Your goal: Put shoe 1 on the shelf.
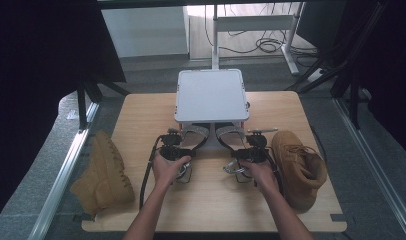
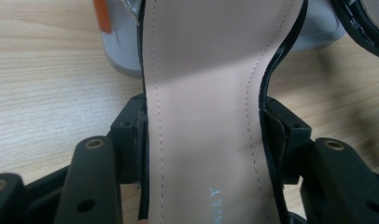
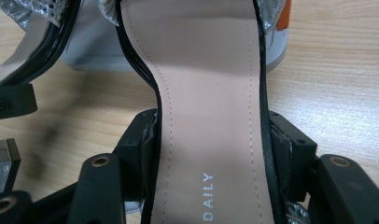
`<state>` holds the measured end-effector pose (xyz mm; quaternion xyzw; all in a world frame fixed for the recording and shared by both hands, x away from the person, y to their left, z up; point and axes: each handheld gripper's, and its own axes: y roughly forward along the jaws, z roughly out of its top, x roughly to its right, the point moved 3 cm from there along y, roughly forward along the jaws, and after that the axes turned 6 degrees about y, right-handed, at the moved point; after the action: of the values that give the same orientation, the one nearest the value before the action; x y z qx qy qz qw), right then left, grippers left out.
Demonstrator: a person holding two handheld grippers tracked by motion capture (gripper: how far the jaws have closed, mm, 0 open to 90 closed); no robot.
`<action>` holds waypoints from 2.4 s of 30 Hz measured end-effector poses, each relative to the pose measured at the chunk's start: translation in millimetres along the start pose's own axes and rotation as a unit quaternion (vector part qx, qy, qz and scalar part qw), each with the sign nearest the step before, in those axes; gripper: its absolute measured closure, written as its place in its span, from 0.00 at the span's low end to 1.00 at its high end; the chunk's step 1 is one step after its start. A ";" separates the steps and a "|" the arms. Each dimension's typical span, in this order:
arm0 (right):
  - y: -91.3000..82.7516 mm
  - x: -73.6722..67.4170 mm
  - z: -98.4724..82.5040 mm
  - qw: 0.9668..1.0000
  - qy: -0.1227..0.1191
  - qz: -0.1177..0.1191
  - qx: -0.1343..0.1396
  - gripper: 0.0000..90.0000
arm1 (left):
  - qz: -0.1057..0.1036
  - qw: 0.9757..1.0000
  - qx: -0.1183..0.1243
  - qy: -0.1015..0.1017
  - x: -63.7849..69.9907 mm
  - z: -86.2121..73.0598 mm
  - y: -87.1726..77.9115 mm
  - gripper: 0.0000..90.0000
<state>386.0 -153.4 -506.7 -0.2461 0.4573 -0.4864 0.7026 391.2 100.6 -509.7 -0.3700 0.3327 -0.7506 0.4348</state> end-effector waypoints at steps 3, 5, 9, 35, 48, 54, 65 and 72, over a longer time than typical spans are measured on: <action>1.4 0.1 2.3 1.000 0.004 -0.005 0.002 0.47 | 0.006 1.000 -0.001 -0.006 1.4 2.9 3.9 0.47; 2.4 -1.4 3.7 1.000 0.005 -0.008 0.003 0.47 | 0.008 1.000 0.000 -0.008 2.5 4.3 6.2 0.47; 5.4 -6.9 5.4 1.000 0.001 -0.011 0.002 0.47 | 0.017 1.000 -0.001 -0.019 0.4 5.3 12.1 0.47; 32.1 -8.0 3.4 0.998 -0.009 -0.058 -0.020 0.46 | 0.047 0.998 -0.011 -0.033 3.7 3.4 34.4 0.46; 9.9 -7.6 8.9 1.000 -0.012 -0.022 0.002 0.37 | 0.004 1.000 0.015 -0.020 6.0 5.1 14.7 0.31; -9.0 -5.5 9.0 0.999 -0.026 0.009 0.034 0.40 | -0.005 0.999 0.034 0.010 5.3 2.9 -0.8 0.31; -38.7 5.3 -15.8 0.996 -0.065 0.029 0.050 0.39 | -0.023 0.996 0.068 0.060 -5.6 -23.3 -39.7 0.31; -51.5 13.3 -43.3 0.995 -0.083 0.035 0.052 0.37 | -0.038 0.993 0.080 0.075 -8.7 -47.1 -52.9 0.31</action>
<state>325.7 -182.1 -491.3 -0.2326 0.3798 -0.4622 0.7668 333.0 138.0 -492.3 -0.2889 0.2888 -0.8163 0.4085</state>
